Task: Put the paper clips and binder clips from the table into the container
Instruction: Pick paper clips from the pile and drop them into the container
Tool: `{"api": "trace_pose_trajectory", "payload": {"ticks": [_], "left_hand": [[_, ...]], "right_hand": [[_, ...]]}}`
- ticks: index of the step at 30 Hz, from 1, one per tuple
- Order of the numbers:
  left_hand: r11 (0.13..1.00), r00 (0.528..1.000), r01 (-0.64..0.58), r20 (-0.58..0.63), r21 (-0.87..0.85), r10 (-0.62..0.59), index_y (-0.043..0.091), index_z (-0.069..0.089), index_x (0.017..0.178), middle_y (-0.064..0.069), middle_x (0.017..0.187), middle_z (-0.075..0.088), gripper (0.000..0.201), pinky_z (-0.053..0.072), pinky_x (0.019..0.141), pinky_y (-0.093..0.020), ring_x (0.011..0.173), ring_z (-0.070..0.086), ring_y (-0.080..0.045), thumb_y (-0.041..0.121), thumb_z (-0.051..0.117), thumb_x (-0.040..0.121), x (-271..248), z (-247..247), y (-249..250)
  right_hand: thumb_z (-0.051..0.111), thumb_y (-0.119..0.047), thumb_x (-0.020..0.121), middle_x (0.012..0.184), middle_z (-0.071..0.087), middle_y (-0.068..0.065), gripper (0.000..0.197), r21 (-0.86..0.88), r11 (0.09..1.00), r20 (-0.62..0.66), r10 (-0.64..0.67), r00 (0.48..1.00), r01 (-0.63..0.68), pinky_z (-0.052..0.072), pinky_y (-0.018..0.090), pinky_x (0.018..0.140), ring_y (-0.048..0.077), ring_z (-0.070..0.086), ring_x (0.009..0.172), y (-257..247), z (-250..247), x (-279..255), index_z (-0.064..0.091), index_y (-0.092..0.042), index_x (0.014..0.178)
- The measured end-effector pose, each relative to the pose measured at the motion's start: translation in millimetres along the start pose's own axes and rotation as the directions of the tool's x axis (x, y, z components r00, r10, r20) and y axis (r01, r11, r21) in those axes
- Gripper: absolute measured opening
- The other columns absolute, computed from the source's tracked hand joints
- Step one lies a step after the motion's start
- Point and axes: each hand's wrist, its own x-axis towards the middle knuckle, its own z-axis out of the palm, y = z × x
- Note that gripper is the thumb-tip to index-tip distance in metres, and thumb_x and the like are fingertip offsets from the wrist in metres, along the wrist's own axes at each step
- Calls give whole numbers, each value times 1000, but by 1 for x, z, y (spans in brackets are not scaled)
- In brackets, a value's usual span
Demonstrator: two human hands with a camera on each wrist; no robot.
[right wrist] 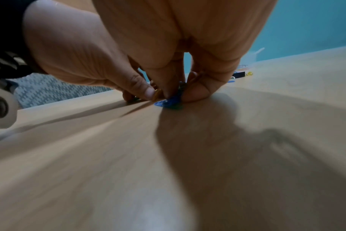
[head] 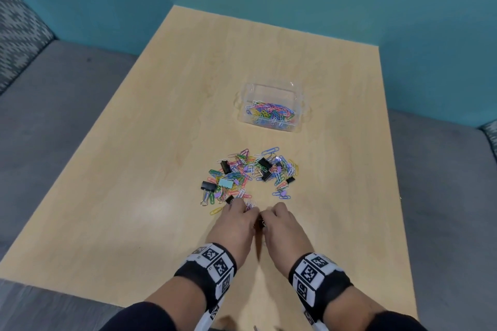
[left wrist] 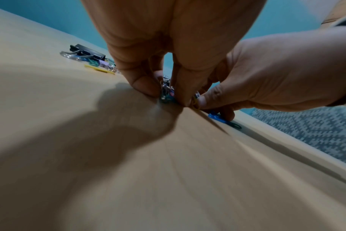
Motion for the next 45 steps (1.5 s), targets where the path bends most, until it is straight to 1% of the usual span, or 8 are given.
{"api": "trace_pose_trajectory", "payload": {"ticks": [8,13,19,24,28,37,41,45], "left_hand": [[996,999,-52,21,72,50,19,50,74,-2,82,45,29,27,50,-29,64,47,-23,0,68,62,0,-1,-4],[994,998,-57,33,97,54,19,44,63,2,69,41,42,21,43,-26,51,38,-16,-3,73,43,-3,-6,-4],[975,994,100,55,-198,-91,18,59,76,7,80,50,8,38,60,-26,71,54,-16,12,60,81,-3,-19,-4],[720,949,300,270,-626,-161,18,65,66,-4,64,65,15,54,57,-31,56,59,-18,3,62,70,7,-55,-5],[583,968,251,195,-772,-159,16,66,62,-14,54,61,18,43,50,-24,52,57,-24,-1,62,69,54,-104,-5],[664,944,103,-137,-741,-300,14,65,69,-4,60,64,17,59,68,-47,50,61,-16,3,67,81,211,-181,12],[690,952,103,-129,-717,-277,15,67,88,1,75,63,11,58,74,-46,62,63,-20,6,62,85,209,-178,6],[838,957,77,-194,-541,-214,20,68,92,3,85,64,13,54,77,-37,71,64,-20,12,61,85,149,-155,-20]], "right_hand": [[65,2,72,84,44,1,37,-57,998,19,-2,1000,3,28,32,51,23,41,60,10,-7,1,38,-23,79],[55,-7,87,90,48,5,13,-82,997,46,8,999,-4,27,33,57,26,40,64,10,-22,2,46,-16,84],[48,-23,92,90,48,-4,5,8,999,212,36,976,-39,40,35,69,24,53,83,16,-41,8,52,-20,91],[59,-22,81,68,56,-7,13,247,964,382,-7,924,-95,42,31,59,10,49,61,22,-81,24,51,-28,72],[60,-7,83,44,51,-10,20,454,870,323,42,946,-194,34,21,41,11,42,41,25,-127,69,57,-21,69],[65,-9,81,69,63,9,8,427,896,-95,177,980,-120,58,49,60,32,64,61,30,-205,208,61,-14,77],[62,-27,88,96,65,5,26,303,940,-58,181,982,-156,54,39,73,24,65,74,37,-205,207,60,-14,111],[55,-22,89,100,63,6,12,98,995,-140,41,989,-27,47,37,78,26,60,87,51,-177,142,63,-17,97]]}}
